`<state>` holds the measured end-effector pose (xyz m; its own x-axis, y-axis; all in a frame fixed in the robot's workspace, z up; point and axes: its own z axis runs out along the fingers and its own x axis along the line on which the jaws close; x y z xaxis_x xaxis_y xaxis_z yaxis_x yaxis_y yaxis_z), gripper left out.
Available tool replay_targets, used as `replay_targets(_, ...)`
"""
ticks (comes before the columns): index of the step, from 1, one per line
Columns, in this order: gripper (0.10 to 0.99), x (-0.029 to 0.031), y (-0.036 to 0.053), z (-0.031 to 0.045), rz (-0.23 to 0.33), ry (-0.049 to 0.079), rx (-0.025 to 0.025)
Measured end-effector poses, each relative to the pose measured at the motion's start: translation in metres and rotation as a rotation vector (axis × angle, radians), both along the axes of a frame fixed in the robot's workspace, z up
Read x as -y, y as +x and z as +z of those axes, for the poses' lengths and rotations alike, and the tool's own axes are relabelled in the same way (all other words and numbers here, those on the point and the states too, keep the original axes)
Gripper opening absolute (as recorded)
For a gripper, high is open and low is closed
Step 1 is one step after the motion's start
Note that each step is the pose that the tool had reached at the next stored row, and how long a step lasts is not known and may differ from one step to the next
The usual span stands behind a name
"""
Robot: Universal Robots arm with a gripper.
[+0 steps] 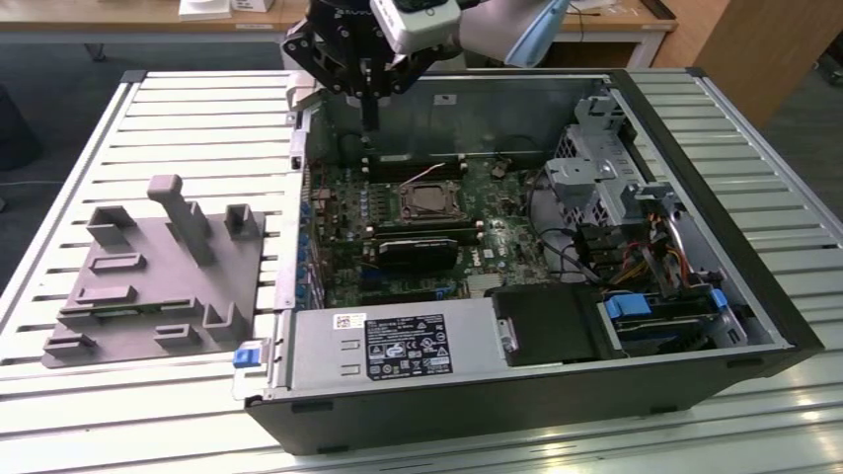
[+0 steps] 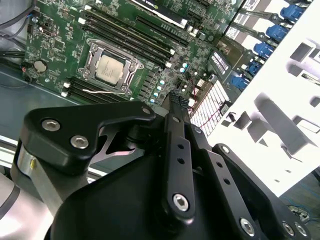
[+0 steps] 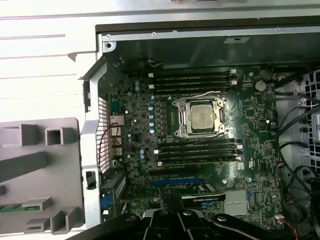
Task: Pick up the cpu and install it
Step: 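Install the first cpu locking lever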
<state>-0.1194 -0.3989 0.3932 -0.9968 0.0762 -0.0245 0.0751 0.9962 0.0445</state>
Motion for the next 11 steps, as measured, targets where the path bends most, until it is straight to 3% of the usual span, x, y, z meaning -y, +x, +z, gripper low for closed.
replay_targets(5,0.106,-0.0015,0.0068,-0.0033,0.000,0.000,-0.0003)
replay_targets(6,0.106,-0.0024,0.0156,-0.0105,0.000,0.000,-0.0013)
replay_targets(11,0.106,-0.0037,0.0158,-0.0111,0.000,0.000,-0.0012)
